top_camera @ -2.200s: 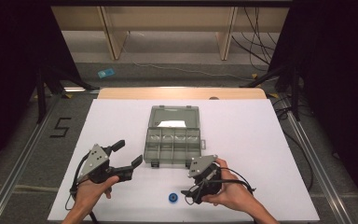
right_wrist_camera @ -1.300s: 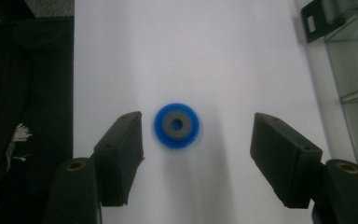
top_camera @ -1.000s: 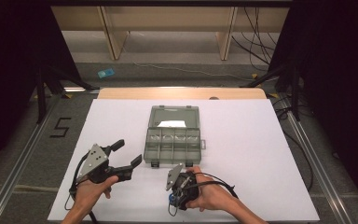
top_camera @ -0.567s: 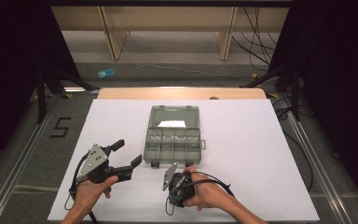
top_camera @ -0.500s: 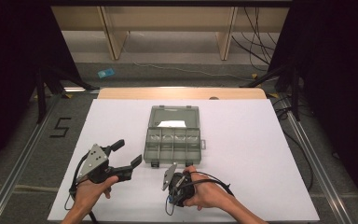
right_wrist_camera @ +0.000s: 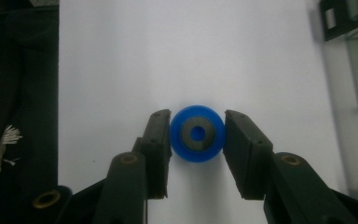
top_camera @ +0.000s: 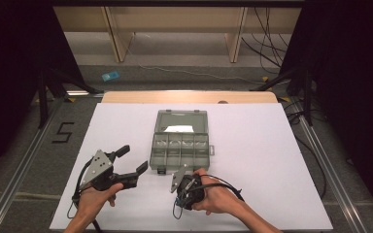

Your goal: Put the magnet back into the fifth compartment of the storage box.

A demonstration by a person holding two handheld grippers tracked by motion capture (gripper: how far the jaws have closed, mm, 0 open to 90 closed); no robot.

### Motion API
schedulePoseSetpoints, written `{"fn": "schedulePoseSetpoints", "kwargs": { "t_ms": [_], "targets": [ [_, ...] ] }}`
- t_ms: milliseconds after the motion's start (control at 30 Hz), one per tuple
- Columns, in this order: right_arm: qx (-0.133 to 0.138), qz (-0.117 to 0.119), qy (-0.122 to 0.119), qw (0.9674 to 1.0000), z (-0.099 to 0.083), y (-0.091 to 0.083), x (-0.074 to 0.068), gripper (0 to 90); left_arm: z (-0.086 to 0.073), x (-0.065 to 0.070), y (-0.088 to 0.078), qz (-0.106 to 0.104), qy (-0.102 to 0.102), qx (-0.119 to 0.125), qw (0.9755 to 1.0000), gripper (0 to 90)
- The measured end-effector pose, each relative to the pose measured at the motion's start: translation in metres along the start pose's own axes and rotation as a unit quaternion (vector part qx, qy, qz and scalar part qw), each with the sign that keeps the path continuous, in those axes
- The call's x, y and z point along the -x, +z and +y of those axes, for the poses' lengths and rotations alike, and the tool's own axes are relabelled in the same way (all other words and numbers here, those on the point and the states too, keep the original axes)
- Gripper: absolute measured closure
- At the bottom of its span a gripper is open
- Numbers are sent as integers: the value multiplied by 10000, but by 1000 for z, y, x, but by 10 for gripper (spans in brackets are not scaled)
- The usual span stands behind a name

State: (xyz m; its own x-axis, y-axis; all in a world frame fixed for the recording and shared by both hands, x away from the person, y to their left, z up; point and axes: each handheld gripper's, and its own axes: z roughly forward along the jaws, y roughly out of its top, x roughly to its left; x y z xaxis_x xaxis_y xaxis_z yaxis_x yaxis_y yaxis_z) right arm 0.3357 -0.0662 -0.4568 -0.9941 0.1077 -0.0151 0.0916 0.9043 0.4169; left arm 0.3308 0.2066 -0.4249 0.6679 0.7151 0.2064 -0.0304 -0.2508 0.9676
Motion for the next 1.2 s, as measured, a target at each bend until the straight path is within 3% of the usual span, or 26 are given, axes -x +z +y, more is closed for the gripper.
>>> {"fn": "schedulePoseSetpoints", "kwargs": {
  "t_ms": [300,600,1200],
  "targets": [
    [224,-202,191,9994,-1,-11,11,624,-1,-1,0,20,10,-18,10000,160],
    [404,-358,132,9985,8,-18,24,624,-1,-1,0,18,14,-16,10000,160],
    [601,-545,190,9965,14,-25,31,624,-1,-1,0,21,10,-18,10000,160]
  ]
}}
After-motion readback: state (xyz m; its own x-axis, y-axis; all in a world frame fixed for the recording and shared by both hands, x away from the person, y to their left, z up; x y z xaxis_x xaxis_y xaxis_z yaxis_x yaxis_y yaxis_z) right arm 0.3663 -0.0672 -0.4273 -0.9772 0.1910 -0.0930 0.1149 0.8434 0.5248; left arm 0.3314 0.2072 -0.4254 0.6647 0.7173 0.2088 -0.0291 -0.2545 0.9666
